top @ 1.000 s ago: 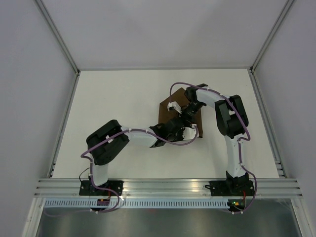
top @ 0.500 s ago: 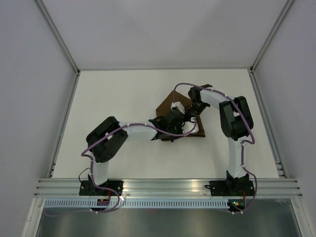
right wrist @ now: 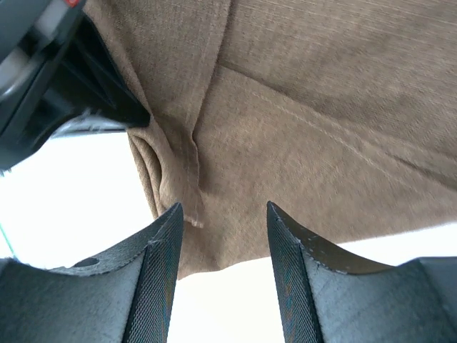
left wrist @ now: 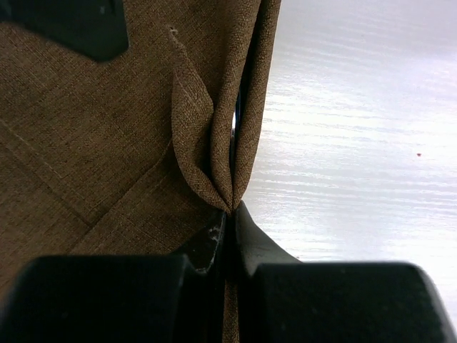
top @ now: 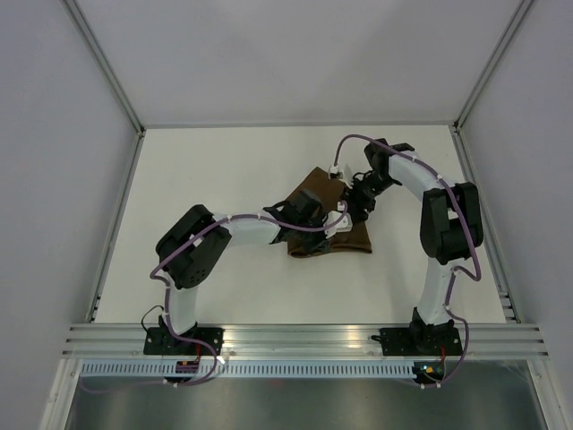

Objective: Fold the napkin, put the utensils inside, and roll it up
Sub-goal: Roll the napkin with the utensil

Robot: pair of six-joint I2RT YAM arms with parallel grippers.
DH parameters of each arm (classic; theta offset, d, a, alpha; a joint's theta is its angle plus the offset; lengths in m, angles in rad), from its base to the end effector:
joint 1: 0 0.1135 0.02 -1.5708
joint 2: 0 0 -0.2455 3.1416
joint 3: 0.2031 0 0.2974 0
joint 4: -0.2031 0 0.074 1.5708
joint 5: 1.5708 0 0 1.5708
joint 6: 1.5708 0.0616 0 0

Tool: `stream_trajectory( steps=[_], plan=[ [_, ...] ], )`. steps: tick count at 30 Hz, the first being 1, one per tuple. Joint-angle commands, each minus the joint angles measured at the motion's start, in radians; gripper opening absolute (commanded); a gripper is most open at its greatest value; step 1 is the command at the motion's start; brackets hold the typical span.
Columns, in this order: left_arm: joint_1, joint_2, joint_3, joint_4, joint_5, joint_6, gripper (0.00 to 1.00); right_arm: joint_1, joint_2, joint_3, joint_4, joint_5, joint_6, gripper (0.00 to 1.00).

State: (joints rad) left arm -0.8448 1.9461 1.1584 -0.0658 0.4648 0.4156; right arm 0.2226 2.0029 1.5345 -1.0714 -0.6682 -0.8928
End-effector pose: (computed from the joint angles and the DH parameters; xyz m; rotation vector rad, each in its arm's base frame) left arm 0.2733 -0.3495 0.0805 1.6086 1.8388 -0.7570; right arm 0.3950 0.1285 0.1362 -1.4720 2.3319 0.8899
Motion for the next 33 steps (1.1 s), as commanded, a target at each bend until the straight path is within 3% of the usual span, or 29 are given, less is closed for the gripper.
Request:
stream_trajectory(
  steps=[1,8,15,22,26,33],
  plan=[
    [0.053,0.062,0.027,-0.106,0.156,-0.063,0.02,-0.031,-0.088,-0.045,0.05,-0.054,-0.006,0.56],
    [0.193,0.157,0.136,-0.178,0.426,-0.11,0.02,-0.058,-0.266,-0.215,0.189,-0.059,-0.057,0.56],
    [0.253,0.303,0.297,-0.359,0.566,-0.103,0.02,-0.045,-0.455,-0.449,0.399,-0.056,-0.046,0.56],
    [0.291,0.381,0.4,-0.446,0.676,-0.13,0.02,0.153,-0.67,-0.733,0.804,0.166,0.014,0.57],
    [0.299,0.418,0.432,-0.485,0.725,-0.141,0.02,0.257,-0.672,-0.817,0.927,0.268,-0.009,0.61],
    [0.3,0.45,0.457,-0.511,0.753,-0.159,0.02,0.339,-0.569,-0.809,0.973,0.338,-0.047,0.63]
  ],
)
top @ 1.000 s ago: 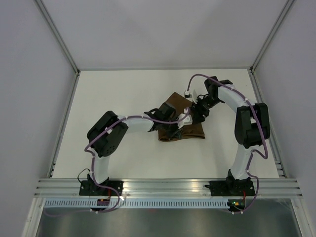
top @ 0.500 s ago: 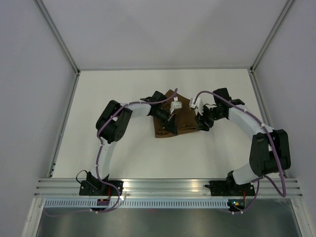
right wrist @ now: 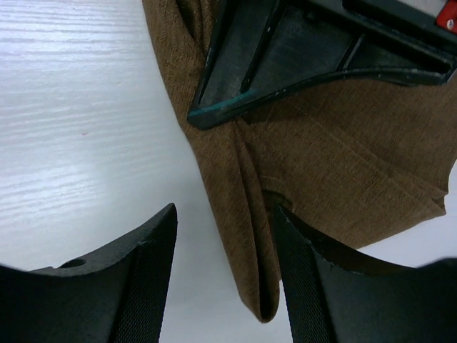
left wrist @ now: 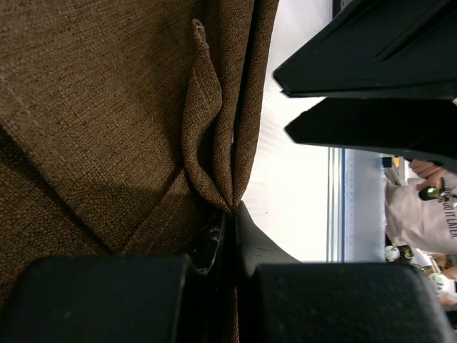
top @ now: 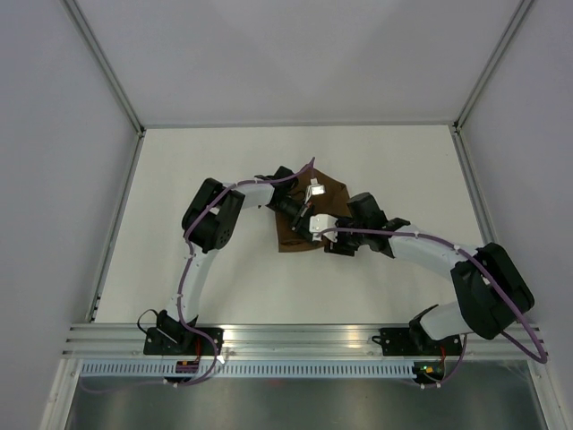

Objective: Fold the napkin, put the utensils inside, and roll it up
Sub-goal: Roll the napkin with the utensil

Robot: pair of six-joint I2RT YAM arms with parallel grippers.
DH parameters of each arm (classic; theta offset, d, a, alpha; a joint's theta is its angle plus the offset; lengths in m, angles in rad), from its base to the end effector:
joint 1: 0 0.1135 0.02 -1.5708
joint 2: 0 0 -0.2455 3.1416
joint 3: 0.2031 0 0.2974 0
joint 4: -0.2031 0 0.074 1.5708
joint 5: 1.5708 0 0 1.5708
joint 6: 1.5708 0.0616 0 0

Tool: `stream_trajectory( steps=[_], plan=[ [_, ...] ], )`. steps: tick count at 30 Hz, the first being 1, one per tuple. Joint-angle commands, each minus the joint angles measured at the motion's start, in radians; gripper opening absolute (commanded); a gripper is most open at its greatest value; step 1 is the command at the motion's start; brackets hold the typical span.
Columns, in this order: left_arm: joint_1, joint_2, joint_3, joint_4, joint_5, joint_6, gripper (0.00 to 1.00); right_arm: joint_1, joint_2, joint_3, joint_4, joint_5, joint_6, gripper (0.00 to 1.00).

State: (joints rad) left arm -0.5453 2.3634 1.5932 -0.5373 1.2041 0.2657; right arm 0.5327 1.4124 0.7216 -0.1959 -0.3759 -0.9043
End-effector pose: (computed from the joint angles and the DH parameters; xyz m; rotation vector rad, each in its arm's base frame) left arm 0.3726 -0.2933 0.0333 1.2051 2.2257 -1.7617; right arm 0.2702 0.1855 0.1148 -1.6950 1.6926 0.2895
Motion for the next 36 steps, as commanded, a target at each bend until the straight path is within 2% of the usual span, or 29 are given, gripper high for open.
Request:
stream_trajectory(
  steps=[1,11,17,21,23,24,30,34,36],
  plan=[
    [0.001,0.037,0.024,-0.046,0.015,-0.01,0.02,0.053,0.036,0.004,0.11,0.063,-0.039,0.63],
    [0.004,0.053,0.039,-0.076,0.022,-0.008,0.02,0.135,0.138,0.006,0.159,0.126,-0.053,0.62],
    [0.007,0.062,0.053,-0.105,0.025,0.007,0.02,0.145,0.204,0.029,0.15,0.147,-0.071,0.55],
    [0.011,0.068,0.065,-0.131,0.028,0.027,0.02,0.15,0.243,0.045,0.121,0.149,-0.082,0.46],
    [0.015,0.069,0.067,-0.142,0.029,0.03,0.02,0.151,0.261,0.071,0.076,0.141,-0.085,0.41],
    [0.016,0.068,0.065,-0.145,0.029,0.038,0.02,0.153,0.276,0.081,0.058,0.135,-0.091,0.35],
    [0.024,0.06,0.063,-0.161,0.028,0.053,0.04,0.151,0.347,0.179,-0.135,0.088,-0.111,0.28],
    [0.03,0.037,0.065,-0.161,0.019,0.06,0.11,0.153,0.404,0.262,-0.284,0.052,-0.105,0.22],
    [0.034,0.011,0.067,-0.161,0.015,0.058,0.21,0.151,0.43,0.298,-0.338,0.031,-0.107,0.2]
  ],
)
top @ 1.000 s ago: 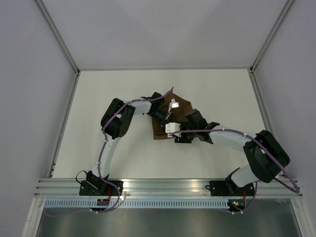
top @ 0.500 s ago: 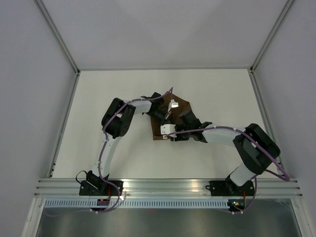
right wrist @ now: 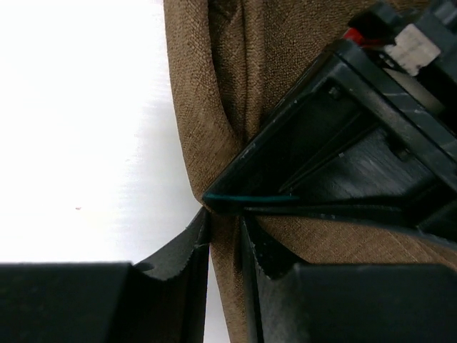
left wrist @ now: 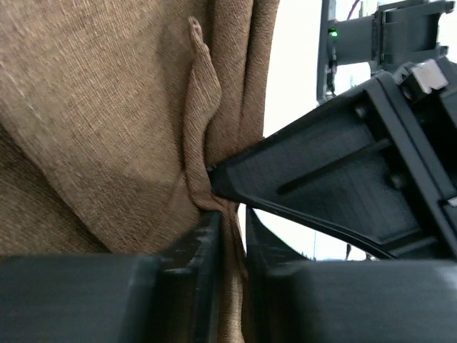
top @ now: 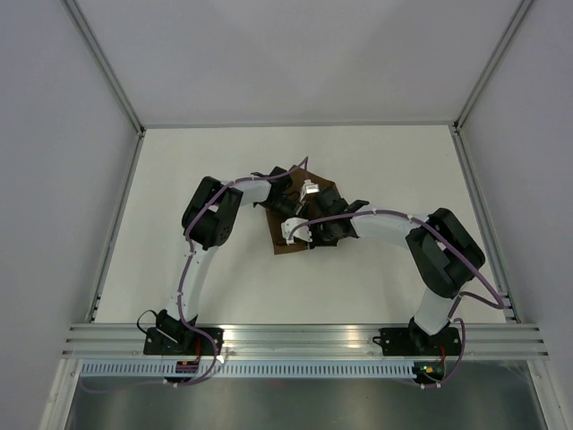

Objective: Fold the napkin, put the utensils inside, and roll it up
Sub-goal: Roll the napkin with the utensil

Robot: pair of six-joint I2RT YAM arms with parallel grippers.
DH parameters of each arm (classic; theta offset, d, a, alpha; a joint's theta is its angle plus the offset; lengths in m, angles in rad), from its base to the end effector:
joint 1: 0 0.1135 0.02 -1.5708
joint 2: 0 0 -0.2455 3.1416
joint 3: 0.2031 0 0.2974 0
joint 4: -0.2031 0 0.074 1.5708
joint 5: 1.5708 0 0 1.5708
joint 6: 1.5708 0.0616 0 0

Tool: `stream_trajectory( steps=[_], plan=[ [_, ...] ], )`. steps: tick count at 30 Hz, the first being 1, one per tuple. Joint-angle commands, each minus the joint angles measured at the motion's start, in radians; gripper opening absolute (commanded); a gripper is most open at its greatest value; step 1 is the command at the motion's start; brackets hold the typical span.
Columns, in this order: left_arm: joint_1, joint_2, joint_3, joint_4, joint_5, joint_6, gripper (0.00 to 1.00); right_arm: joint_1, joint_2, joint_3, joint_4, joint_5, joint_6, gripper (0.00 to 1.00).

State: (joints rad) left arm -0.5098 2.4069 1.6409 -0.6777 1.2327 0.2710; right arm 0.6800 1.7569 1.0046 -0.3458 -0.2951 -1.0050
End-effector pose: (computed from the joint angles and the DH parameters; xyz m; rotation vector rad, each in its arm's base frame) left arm 0.3781 -0.2780 0.0257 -1.0685 -2.2968 1.7991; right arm 0.2839 0.2526 0.0812 -2.0146 1.6713 0.2817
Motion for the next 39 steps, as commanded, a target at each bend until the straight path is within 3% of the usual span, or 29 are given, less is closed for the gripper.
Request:
stream_trajectory(
  steps=[1,7,17,23,30,32,39],
  plan=[
    [0.001,-0.04,0.019,-0.02,-0.031,0.053,0.3,0.004,0.091,0.026,-0.203,-0.056,-0.006,0.2],
    [0.011,-0.121,-0.003,0.038,-0.071,0.005,0.46,0.003,0.116,0.065,-0.262,-0.096,-0.001,0.17],
    [0.073,-0.29,-0.128,0.318,-0.245,-0.211,0.48,-0.026,0.186,0.164,-0.41,-0.21,-0.023,0.16],
    [0.129,-0.471,-0.275,0.522,-0.502,-0.367,0.48,-0.069,0.271,0.277,-0.568,-0.303,-0.079,0.16],
    [0.134,-0.748,-0.458,0.671,-0.922,-0.457,0.49,-0.131,0.392,0.428,-0.794,-0.372,-0.158,0.16],
    [0.134,-0.819,-0.551,0.736,-0.982,-0.475,0.49,-0.14,0.432,0.466,-0.821,-0.377,-0.165,0.16],
    [0.028,-1.137,-0.774,0.86,-1.257,-0.365,0.51,-0.169,0.561,0.594,-0.956,-0.395,-0.188,0.16]
  ],
)
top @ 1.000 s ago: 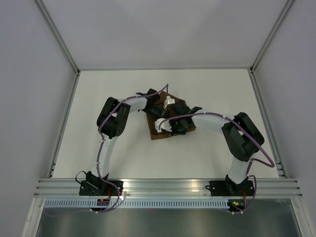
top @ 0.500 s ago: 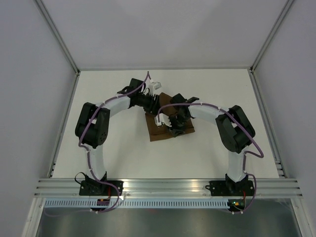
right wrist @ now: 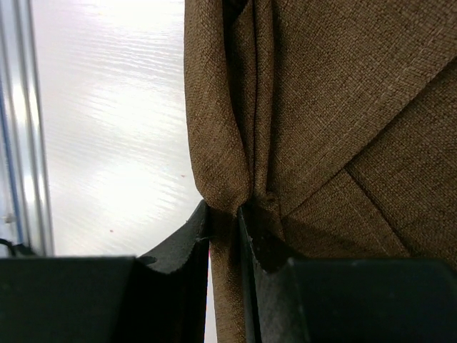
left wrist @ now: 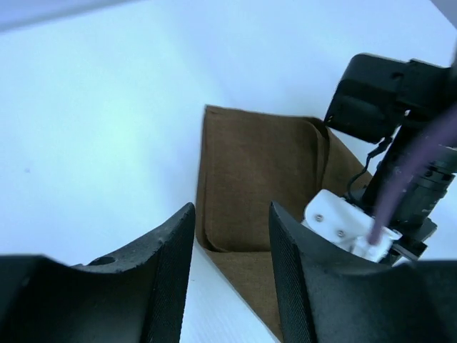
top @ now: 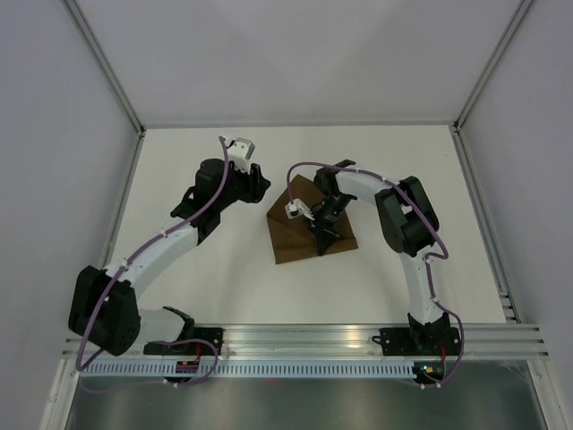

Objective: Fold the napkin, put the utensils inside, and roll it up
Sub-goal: Roll the napkin with the utensil

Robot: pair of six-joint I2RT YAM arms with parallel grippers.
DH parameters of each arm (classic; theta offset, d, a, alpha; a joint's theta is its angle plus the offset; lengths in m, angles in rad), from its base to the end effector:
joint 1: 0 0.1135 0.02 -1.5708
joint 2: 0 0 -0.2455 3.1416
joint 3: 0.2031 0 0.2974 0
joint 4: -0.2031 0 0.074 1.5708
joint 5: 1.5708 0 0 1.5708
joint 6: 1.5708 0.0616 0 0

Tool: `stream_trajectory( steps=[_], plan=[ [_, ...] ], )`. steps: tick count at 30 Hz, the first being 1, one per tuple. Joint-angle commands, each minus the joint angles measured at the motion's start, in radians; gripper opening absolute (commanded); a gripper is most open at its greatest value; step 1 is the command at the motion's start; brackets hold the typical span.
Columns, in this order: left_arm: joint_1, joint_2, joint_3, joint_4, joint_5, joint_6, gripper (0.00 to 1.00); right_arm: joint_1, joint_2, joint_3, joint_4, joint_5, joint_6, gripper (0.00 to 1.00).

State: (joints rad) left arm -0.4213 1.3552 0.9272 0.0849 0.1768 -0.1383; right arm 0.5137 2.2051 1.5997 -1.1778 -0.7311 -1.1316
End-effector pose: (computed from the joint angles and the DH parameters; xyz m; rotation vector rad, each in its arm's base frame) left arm 0.3462 -0.1670 0.2417 0.3941 1.9060 -0.5435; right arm 0.3402 0.2392 0.0776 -2.0395 2.0540 1.1483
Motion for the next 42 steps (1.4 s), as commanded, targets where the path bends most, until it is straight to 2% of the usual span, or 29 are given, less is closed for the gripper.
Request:
stream_trajectory(
  steps=[1,3,4,8,9,12,15,17,20,30,42],
  plan=[
    [-0.124,-0.14,-0.079,0.108,-0.233,0.105,0.52,-0.004,0.136,0.021,-0.137,0.036,-0.062,0.16],
    [-0.198,-0.18,-0.137,0.125,-0.334,0.181,0.53,-0.012,0.156,0.042,-0.154,0.035,-0.059,0.16],
    [-0.277,-0.207,-0.157,0.145,-0.371,0.24,0.53,-0.015,0.165,0.057,-0.158,0.035,-0.057,0.16],
    [-0.439,-0.249,-0.264,0.185,-0.493,0.321,0.53,-0.024,0.2,0.094,-0.18,0.03,-0.042,0.16],
    [-0.515,-0.258,-0.292,0.225,-0.605,0.341,0.54,-0.026,0.205,0.097,-0.18,0.024,-0.036,0.16],
    [-0.544,-0.307,-0.372,0.288,-0.692,0.326,0.59,-0.03,0.209,0.101,-0.181,0.024,-0.031,0.16],
    [-0.556,-0.327,-0.419,0.315,-0.622,0.327,0.58,-0.032,0.212,0.101,-0.178,0.027,-0.023,0.17],
    [-0.612,-0.302,-0.427,0.319,-0.64,0.37,0.59,-0.032,0.212,0.1,-0.172,0.024,-0.017,0.17],
    [-0.672,-0.203,-0.394,0.303,-0.665,0.399,0.59,-0.035,0.214,0.101,-0.168,0.022,-0.008,0.16],
    [-0.832,0.14,-0.275,0.339,-0.603,0.49,0.61,-0.043,0.225,0.114,-0.171,0.018,0.001,0.16],
    [-0.838,0.338,-0.211,0.387,-0.505,0.511,0.61,-0.049,0.235,0.123,-0.178,0.019,0.003,0.16]
  ],
)
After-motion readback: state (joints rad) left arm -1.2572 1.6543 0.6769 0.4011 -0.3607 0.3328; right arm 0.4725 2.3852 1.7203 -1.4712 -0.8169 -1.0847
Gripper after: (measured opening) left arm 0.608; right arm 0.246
